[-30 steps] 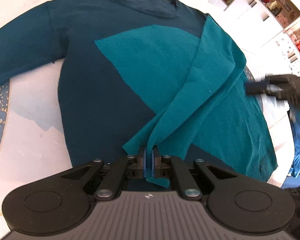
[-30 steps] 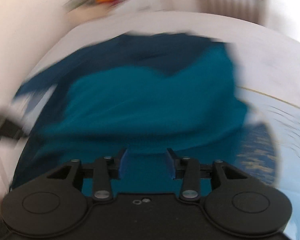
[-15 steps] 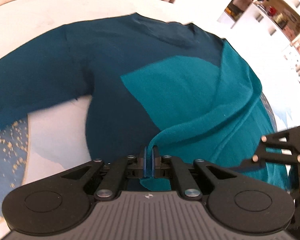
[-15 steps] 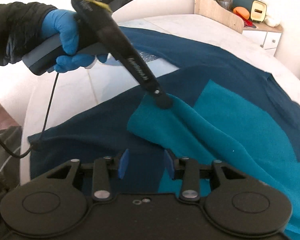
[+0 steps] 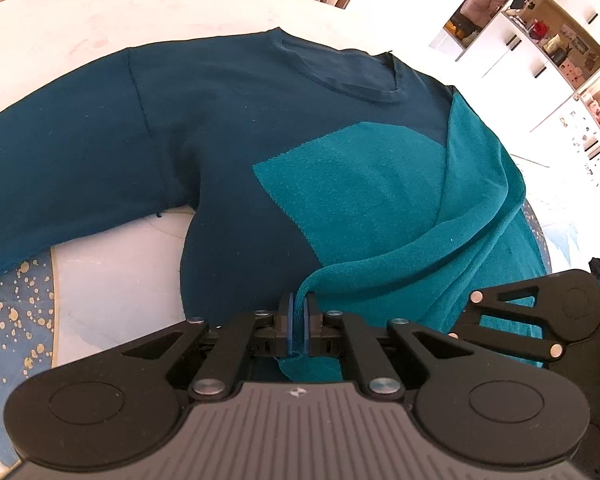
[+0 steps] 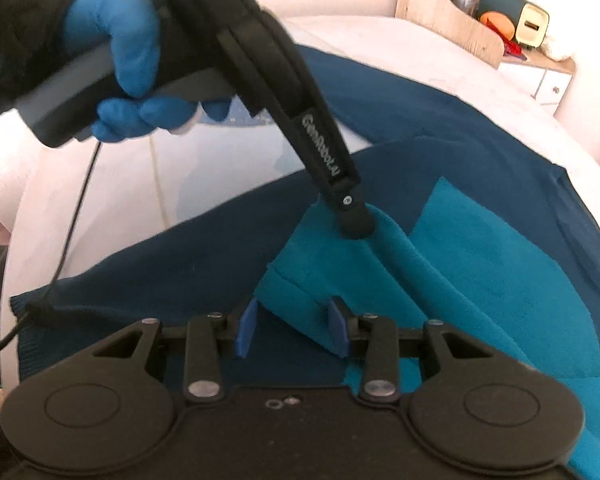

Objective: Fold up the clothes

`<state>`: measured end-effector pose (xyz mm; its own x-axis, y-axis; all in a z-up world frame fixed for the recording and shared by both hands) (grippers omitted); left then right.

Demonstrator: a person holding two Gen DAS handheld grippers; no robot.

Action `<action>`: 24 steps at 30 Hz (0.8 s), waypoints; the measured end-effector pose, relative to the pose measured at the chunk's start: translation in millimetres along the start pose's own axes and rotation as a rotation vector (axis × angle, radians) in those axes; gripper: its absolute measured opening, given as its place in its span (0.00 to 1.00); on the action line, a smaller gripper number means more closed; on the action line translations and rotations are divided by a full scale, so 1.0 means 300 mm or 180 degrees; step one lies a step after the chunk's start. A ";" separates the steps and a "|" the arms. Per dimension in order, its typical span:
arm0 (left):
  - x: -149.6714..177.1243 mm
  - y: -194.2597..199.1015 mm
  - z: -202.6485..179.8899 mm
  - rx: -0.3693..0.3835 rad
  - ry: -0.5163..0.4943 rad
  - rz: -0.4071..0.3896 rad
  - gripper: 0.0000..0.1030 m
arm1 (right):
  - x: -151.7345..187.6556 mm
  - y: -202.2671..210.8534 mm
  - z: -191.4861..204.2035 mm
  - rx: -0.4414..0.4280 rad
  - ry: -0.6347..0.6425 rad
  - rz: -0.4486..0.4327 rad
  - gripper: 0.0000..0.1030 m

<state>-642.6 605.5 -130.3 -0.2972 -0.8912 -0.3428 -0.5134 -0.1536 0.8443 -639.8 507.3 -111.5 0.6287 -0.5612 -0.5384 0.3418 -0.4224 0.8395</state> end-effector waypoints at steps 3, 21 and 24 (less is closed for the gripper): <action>0.006 0.002 -0.005 -0.0002 -0.0014 0.0035 0.03 | -0.001 0.005 -0.010 0.0001 -0.0074 0.0008 1.00; 0.303 0.053 -0.111 0.0211 -0.0246 0.0510 0.04 | 0.170 0.212 0.117 -0.0837 -0.0505 0.0051 1.00; 0.289 0.074 -0.116 0.0058 -0.0400 0.0448 0.15 | 0.193 0.250 0.051 -0.0703 -0.0643 0.0022 1.00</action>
<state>-651.7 509.9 -127.1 -0.4649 -0.8427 -0.2715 -0.4738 -0.0223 0.8803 -588.6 432.3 -80.7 0.4875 -0.7030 -0.5178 0.4956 -0.2654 0.8270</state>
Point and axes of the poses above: each gripper's, at about its wrist camera, not at the fingertips, and y roughly against the way its jaws point, z to its left, x to its underside, the point moved 9 cm from there along -y, roughly the way its jaws point, and after that the axes turned 10 degrees about y, right-handed, at the moved point
